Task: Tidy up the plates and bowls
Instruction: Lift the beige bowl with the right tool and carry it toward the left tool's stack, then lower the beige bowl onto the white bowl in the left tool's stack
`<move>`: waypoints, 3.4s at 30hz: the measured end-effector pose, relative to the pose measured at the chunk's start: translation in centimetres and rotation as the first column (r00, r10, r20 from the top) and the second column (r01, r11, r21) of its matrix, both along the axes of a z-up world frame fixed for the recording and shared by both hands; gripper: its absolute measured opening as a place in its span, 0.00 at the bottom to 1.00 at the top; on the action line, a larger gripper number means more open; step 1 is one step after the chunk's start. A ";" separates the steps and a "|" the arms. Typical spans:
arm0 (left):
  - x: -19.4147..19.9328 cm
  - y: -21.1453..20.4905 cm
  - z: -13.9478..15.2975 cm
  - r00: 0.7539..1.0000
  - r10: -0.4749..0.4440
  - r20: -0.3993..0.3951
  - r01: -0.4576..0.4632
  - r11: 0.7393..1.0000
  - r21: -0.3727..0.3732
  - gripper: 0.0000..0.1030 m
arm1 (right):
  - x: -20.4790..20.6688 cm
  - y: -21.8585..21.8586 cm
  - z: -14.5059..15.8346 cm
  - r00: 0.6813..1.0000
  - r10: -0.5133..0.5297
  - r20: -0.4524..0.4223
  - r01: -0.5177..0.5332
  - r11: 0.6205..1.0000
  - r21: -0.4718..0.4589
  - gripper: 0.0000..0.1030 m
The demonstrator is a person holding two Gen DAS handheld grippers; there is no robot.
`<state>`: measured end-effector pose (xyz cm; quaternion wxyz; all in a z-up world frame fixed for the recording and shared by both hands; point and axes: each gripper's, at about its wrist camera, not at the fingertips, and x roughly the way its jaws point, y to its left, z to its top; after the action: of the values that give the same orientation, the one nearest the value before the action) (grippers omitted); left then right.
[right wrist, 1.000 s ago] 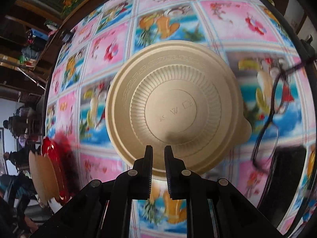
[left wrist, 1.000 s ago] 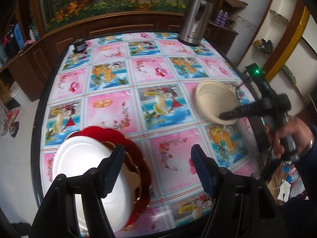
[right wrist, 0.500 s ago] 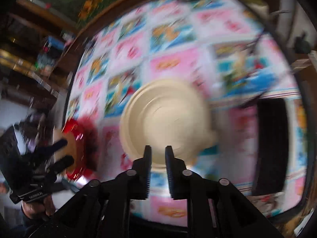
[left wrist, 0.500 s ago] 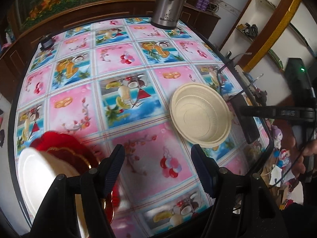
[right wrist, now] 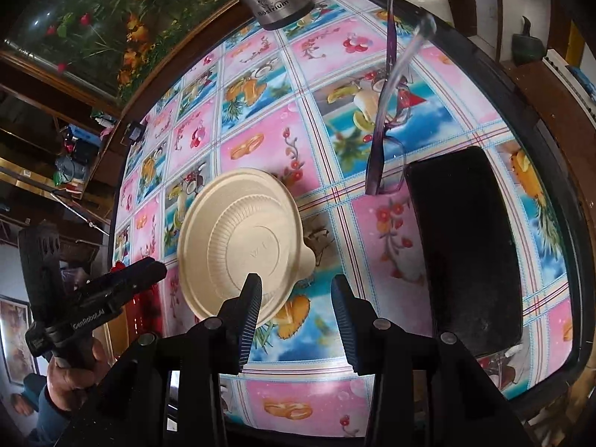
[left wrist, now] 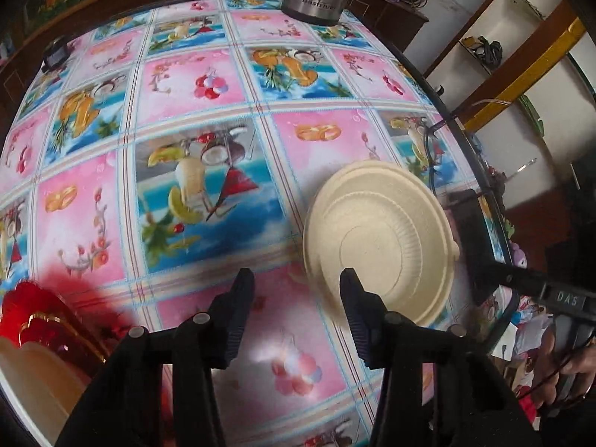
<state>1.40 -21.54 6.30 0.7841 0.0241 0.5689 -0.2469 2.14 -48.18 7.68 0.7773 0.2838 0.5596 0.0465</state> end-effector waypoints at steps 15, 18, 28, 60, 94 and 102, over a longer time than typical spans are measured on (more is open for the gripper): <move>-1.3 -2.2 -1.8 0.994 -0.113 0.012 0.111 0.990 0.082 0.25 | 2.0 3.2 -1.9 0.996 0.063 -0.055 -0.065 0.998 -0.028 0.15; -1.6 -1.6 -1.1 0.994 -0.103 0.032 0.100 0.991 0.085 0.25 | 2.2 3.7 -1.6 0.995 0.084 -0.053 -0.085 0.996 -0.017 0.15; -2.2 1.0 1.8 0.992 -0.054 0.112 0.045 0.996 0.078 0.25 | 3.0 6.2 1.4 0.988 0.154 0.016 -0.153 0.987 -0.048 0.16; -7.6 15.3 12.1 0.922 0.262 0.284 -0.257 0.965 -0.053 0.33 | 4.8 18.6 11.4 0.864 0.459 0.206 -0.453 0.888 -0.081 0.16; -12.6 27.2 5.1 0.845 0.521 0.123 -0.518 0.853 -0.057 0.33 | 4.3 33.5 5.2 0.690 0.723 0.039 -0.714 0.689 -0.127 0.16; -11.9 26.8 4.4 0.856 0.506 0.109 -0.506 0.862 -0.030 0.33 | 5.0 32.9 2.8 0.713 0.701 -0.010 -0.700 0.711 -0.060 0.16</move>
<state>-10.48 5.28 10.71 0.8524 -0.1124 0.5098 -0.0306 7.19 -15.27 10.47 0.7136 0.0273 0.6212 0.3227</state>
